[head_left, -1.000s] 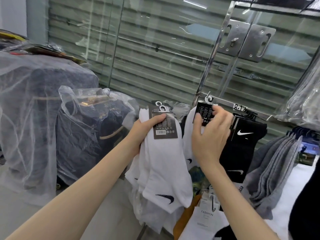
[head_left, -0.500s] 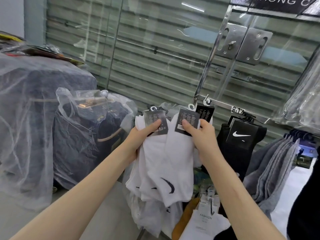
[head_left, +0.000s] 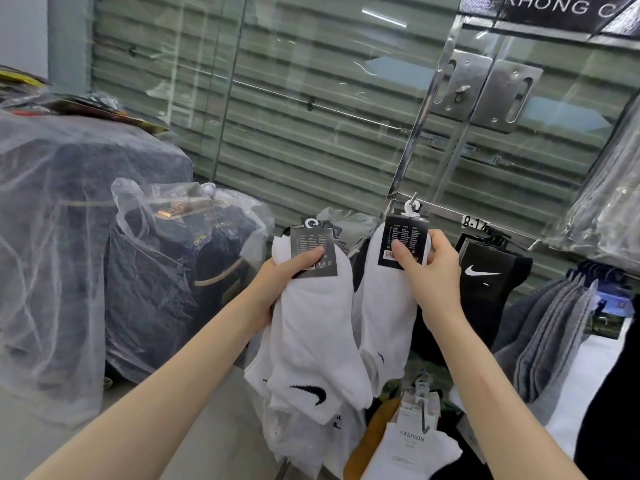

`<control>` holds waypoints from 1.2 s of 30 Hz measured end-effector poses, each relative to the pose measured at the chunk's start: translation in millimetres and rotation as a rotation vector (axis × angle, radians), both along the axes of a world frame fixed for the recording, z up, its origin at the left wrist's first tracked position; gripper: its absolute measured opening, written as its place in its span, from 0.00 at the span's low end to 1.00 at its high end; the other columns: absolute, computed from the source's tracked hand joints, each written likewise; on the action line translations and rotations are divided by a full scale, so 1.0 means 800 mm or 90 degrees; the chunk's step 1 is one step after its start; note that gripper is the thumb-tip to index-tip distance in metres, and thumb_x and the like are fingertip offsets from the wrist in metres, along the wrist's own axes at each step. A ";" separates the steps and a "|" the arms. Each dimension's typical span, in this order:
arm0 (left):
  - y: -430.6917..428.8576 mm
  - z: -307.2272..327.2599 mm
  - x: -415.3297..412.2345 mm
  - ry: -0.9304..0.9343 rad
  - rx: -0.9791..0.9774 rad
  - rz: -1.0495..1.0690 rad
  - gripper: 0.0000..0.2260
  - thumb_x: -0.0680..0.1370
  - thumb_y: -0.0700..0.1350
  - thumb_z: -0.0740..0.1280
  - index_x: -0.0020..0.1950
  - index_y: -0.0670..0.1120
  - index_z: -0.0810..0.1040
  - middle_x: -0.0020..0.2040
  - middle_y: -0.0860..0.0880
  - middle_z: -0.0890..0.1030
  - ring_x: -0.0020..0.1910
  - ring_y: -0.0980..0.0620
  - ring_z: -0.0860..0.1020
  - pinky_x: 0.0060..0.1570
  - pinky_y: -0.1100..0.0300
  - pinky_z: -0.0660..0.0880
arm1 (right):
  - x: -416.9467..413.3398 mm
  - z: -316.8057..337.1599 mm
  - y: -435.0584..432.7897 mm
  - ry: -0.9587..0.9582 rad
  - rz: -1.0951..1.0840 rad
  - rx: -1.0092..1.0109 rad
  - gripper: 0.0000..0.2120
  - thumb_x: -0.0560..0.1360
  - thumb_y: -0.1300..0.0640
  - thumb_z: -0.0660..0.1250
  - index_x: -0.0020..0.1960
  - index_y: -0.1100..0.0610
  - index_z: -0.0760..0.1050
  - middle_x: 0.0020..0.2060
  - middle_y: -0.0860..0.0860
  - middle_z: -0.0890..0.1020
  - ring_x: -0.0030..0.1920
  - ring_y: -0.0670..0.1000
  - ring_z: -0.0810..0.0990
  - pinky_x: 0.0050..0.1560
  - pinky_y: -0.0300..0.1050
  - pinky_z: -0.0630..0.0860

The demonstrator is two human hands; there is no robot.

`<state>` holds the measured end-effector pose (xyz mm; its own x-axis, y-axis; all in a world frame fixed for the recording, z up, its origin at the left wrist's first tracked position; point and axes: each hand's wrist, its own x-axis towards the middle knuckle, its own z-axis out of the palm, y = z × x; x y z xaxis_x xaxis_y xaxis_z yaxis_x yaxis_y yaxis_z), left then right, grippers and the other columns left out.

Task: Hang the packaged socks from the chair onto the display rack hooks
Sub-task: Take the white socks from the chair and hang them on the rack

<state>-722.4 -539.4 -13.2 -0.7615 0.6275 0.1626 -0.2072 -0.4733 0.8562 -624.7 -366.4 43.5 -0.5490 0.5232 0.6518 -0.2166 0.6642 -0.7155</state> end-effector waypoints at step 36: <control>0.020 0.007 0.014 0.043 -0.042 0.016 0.17 0.68 0.55 0.75 0.51 0.46 0.84 0.49 0.45 0.86 0.49 0.47 0.84 0.47 0.56 0.79 | 0.007 -0.029 -0.073 -0.183 0.087 -0.020 0.28 0.60 0.42 0.76 0.55 0.48 0.68 0.49 0.43 0.76 0.50 0.42 0.76 0.49 0.39 0.75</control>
<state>-711.6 -523.4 -7.4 -0.7657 0.6196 0.1728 -0.1367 -0.4192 0.8975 -619.2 -424.9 20.3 -0.7750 0.4499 0.4439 -0.0874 0.6193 -0.7803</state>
